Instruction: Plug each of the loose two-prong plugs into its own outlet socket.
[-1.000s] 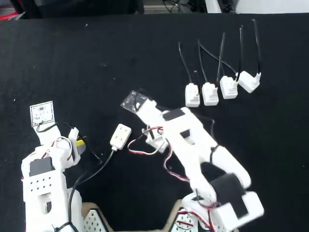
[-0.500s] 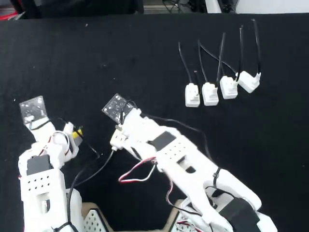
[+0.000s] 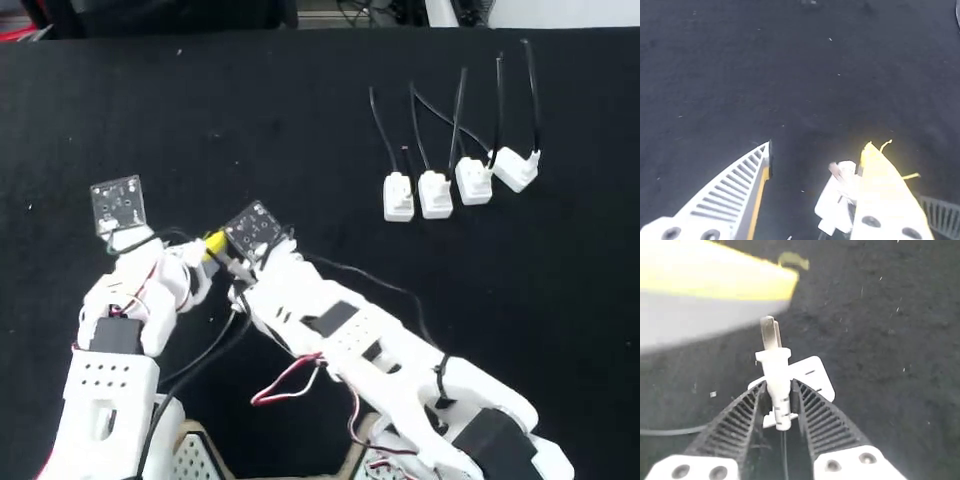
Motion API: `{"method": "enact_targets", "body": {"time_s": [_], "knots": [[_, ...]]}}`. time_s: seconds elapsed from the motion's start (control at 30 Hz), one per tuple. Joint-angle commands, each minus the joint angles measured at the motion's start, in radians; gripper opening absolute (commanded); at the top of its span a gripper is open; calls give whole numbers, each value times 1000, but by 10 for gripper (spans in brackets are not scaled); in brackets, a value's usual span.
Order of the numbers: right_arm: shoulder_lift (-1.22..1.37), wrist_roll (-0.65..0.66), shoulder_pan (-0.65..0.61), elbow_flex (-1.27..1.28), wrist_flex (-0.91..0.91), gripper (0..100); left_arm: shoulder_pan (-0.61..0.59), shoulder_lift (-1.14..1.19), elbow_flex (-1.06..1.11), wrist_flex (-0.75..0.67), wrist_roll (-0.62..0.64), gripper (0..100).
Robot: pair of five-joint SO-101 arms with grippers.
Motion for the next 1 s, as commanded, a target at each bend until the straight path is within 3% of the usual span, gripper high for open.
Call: {"method": "enact_targets", "body": {"time_s": [0.0, 0.27, 0.63, 0.97], "knots": [[-5, -28, -12, -2, -60, 11, 35, -9, -4, -21, 9, 288], [-19, -43, -8, -5, -61, 11, 24, -9, 74, -14, 6, 288], [-331, -43, -12, 147, -61, 11, 24, -9, 76, -12, 6, 288], [-320, -71, -12, 148, -89, 11, 33, -9, 96, -12, 6, 288]]}}
